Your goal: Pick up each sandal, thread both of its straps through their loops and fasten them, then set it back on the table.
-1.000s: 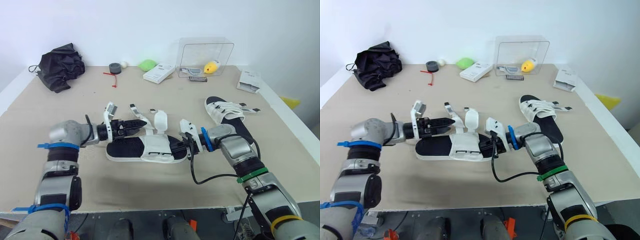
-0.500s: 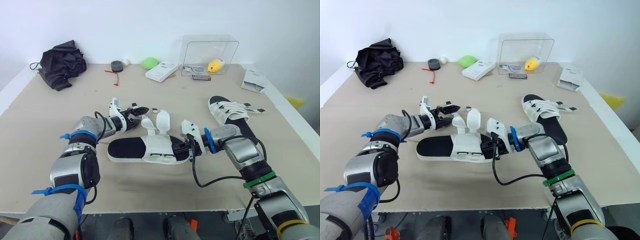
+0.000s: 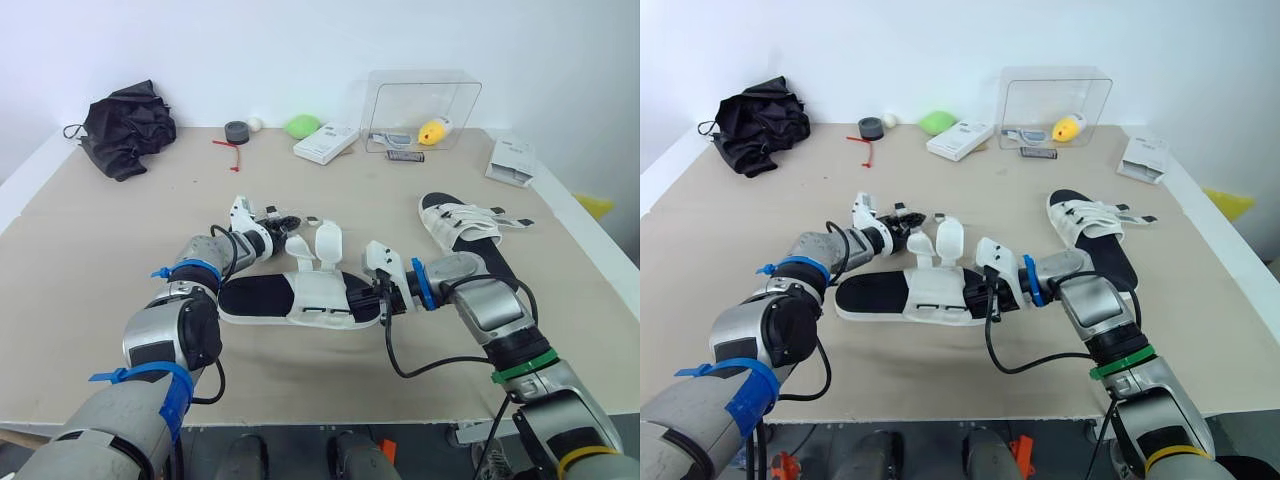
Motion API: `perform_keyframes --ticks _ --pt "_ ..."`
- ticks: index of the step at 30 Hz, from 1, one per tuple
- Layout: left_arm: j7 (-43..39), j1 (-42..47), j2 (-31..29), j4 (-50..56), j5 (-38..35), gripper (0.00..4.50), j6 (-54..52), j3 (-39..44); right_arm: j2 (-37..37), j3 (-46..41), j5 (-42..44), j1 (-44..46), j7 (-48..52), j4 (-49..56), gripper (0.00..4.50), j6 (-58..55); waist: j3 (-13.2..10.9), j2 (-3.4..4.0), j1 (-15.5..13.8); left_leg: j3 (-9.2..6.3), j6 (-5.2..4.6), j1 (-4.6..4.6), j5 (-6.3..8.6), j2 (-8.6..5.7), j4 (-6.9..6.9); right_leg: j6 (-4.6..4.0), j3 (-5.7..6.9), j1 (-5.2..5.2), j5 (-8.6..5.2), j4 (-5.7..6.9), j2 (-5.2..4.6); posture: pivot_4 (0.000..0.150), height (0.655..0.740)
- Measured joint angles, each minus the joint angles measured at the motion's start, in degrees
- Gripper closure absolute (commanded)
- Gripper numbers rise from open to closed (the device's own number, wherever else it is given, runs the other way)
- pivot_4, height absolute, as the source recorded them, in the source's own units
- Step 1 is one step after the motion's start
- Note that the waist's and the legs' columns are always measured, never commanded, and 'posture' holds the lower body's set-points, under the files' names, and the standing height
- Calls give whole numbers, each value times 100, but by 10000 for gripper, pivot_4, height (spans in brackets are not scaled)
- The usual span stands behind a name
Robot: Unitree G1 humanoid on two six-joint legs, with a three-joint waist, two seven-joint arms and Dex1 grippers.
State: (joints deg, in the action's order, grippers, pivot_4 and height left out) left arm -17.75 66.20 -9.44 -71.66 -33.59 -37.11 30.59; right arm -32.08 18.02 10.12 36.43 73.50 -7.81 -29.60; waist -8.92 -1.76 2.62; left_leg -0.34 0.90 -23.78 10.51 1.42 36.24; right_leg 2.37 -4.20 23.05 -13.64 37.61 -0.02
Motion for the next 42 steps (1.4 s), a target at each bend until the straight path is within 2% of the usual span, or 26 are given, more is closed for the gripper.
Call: perform_keyframes --ticks 3,8,12,16,20,24,26,29,30,31,32,38,40,42 --pt "66 78 -1 -44 13 44726 91 19 0 -9 31 -16 -7 9 45000 -20 0 0 0 0 5 -2 3 0 0 4 0 0 -3 -1 0 1500 7400" --pt "-162 90 -9 -32 227 44726 181 -140 1 -10 48 -16 -10 27 45000 -23 -2 -1 1 0 6 -13 4 -1 0 4 0 11 -3 -2 0 1500 7400" --pt "-1100 -32 71 487 352 44726 354 -490 -1 -41 85 -46 -9 51 45000 -25 -3 -2 1 -1 20 -35 1 0 0 3 0 29 -3 -2 2 1500 7400" --pt "-2326 -688 227 2478 228 44726 344 -1071 4 -45 105 -105 -12 138 45000 -24 -2 0 21 2 45 -34 12 9 -4 -1 -6 29 -11 -5 7 1500 7400" --pt "-2964 -1810 270 4550 -33 44726 381 -1455 -2 -52 136 -128 -2 165 45000 -23 -1 0 25 1 55 -33 19 17 -7 -8 -8 30 -17 -6 11 1500 7400" --pt "-3539 -2479 149 5929 -36 44726 829 -1943 -28 -65 137 -124 12 127 45000 -25 -2 -1 -1 -1 55 -33 18 16 1 -10 -6 25 -17 -6 11 1500 7400" --pt "-3826 -2661 34 6355 104 44726 1202 -2244 -28 -64 135 -123 7 116 45000 -23 -2 0 -1 3 54 -30 18 16 6 -10 -7 22 -16 -6 10 1500 7400" --pt "-4448 -2997 -309 6745 620 44726 2312 -2812 -28 -47 139 -115 27 117 45000 -14 -2 0 1 6 53 -30 18 16 6 -14 -9 24 -18 -6 11 1500 7400" --pt "-4991 -3189 -610 6913 1032 44726 3384 -3136 -35 -32 139 -105 56 120 45000 -13 -1 0 -1 6 51 -30 20 19 4 -20 -8 25 -22 -7 12 1500 7400" --pt "-5142 -3239 -694 6964 1138 44726 3667 -3216 -42 -35 139 -108 71 119 45000 -12 -1 1 -5 7 50 -30 22 20 3 -26 -8 24 -22 -9 12 1500 7400" --pt "-5426 -3300 -810 6969 1311 44726 4309 -3320 -60 -34 139 -104 103 118 45000 -11 -1 1 -11 6 48 -30 23 20 2 -30 -7 24 -23 -8 11 1500 7400" --pt "-6142 -3351 -1156 6403 1622 44726 6622 -3512 -73 -23 138 -97 136 116 45000 0 -1 1 -17 7 32 -32 31 21 4 -25 -6 23 -29 -10 10 1500 7400" --pt "-6266 -3365 -1272 6082 1644 39315 7105 -3525 -74 -18 138 -93 149 115 45000 3 0 2 -17 6 27 -32 34 22 5 -25 -5 23 -31 -10 11 1500 7400" --pt "-6271 -3361 -1298 5862 1594 31416 7324 -3524 -75 -13 137 -88 155 114 45000 3 -1 2 -16 6 25 -33 36 23 6 -19 -4 23 -35 -10 11 1500 7400"
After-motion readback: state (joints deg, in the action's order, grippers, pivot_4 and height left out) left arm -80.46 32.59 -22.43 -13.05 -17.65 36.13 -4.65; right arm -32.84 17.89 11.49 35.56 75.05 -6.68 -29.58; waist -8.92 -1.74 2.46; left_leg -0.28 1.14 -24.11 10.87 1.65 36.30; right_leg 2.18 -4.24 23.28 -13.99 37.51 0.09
